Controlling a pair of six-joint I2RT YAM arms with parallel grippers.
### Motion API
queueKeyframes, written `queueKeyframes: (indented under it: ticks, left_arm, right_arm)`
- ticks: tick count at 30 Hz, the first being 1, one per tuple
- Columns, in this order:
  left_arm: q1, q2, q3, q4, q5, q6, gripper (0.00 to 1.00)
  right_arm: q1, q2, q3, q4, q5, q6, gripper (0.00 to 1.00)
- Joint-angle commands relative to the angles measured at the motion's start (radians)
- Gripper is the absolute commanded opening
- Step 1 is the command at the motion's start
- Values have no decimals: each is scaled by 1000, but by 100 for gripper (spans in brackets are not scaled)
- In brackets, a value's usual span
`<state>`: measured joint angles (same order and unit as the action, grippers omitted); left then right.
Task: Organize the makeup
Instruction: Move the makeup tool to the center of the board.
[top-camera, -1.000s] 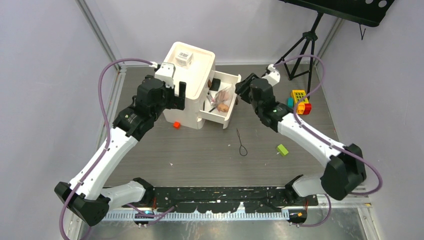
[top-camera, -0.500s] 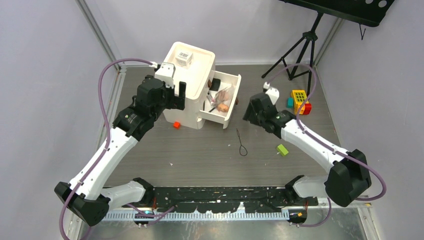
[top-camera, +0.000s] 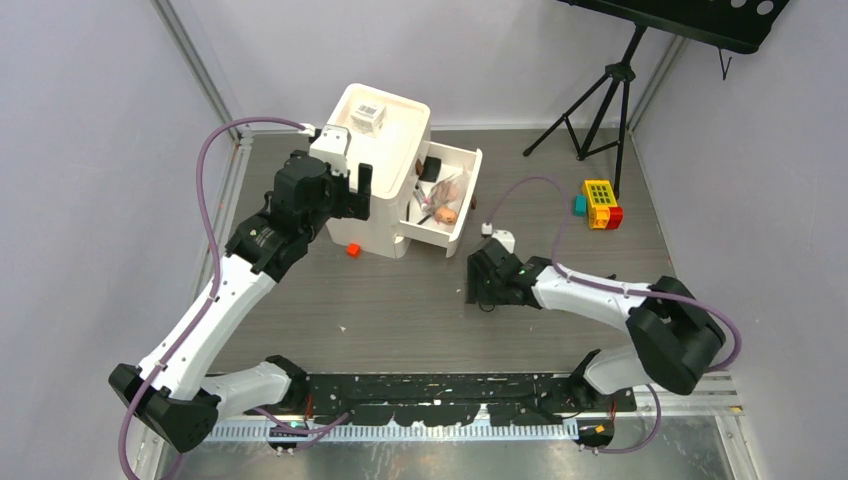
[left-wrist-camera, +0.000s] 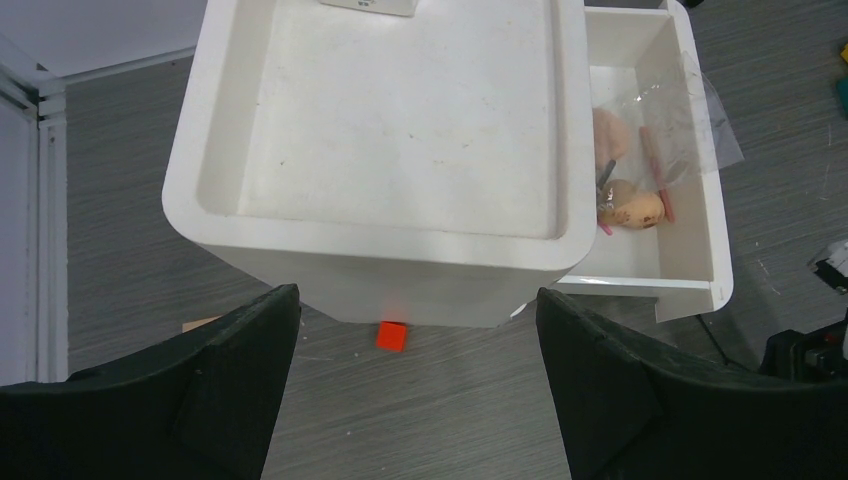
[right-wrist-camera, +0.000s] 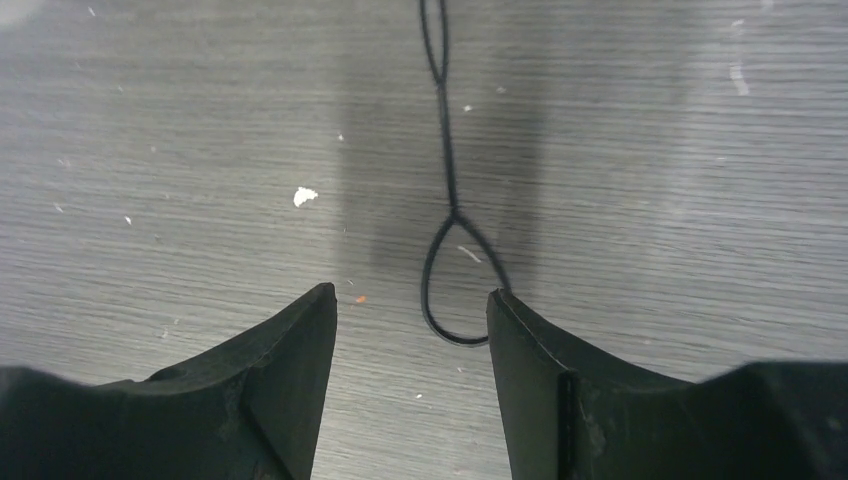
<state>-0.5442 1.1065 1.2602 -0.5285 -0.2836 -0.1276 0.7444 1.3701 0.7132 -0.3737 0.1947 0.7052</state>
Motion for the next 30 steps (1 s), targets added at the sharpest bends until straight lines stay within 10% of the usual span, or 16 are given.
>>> queueKeyframes:
  ticks: [1,14,23,30]
  left_arm:
    - [-3,-15,31,19,14,-9,90]
    - [-3,-11,28,21,15,-9,90]
    - [-3,-6,27,22,18,-13,89]
    - [-3,0,27,25,29,-20,89]
  right_arm:
    - [41,65,11,59,53,-31,62]
    - [59,207,57,-92,188,30,40]
    - [118,43,-67,-103,62,143,2]
    - [220,-145,-36,-216,31,152,0]
